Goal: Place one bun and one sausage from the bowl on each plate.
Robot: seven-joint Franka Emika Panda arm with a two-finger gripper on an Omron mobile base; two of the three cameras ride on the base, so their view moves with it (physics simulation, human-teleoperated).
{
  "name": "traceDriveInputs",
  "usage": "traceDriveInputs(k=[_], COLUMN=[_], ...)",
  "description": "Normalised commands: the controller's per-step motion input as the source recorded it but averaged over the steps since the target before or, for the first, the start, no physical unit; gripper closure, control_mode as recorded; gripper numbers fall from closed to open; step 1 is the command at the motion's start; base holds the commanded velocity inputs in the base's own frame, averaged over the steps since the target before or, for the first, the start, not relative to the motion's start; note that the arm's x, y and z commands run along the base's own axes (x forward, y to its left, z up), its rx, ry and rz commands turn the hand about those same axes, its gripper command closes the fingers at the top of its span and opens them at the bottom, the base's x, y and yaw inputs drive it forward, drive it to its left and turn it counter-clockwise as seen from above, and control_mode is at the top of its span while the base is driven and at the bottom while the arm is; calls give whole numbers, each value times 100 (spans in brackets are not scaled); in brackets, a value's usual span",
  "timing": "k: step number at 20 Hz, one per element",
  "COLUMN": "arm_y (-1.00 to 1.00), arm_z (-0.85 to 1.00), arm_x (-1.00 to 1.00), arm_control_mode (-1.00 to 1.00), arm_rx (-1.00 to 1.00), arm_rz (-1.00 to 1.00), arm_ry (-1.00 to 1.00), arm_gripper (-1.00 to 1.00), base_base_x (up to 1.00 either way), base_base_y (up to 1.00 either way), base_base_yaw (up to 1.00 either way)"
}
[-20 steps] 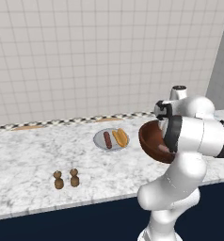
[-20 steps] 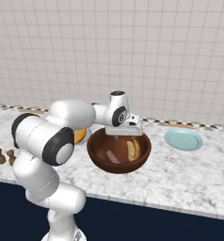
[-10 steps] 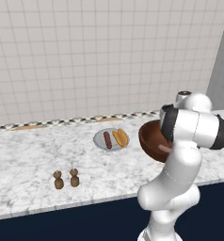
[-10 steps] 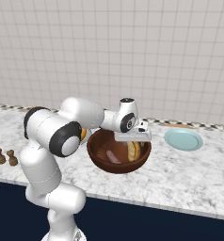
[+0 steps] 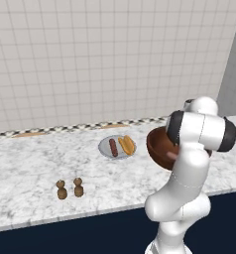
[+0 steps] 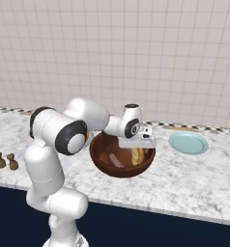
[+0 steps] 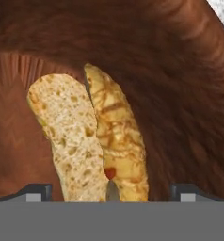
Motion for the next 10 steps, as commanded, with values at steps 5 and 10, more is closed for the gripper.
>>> traceDriveInputs(k=[5, 10], arm_y=[-21, -9], arm_z=[-21, -31], arm_x=[17, 2], arm_control_mode=[-100, -100], arm_rx=[0, 0], arm_rz=[0, 0], arm_ry=[0, 0], arm_gripper=[-100, -100], base_base_x=[0, 0], base_base_y=[0, 0], base_base_yaw=[0, 0])
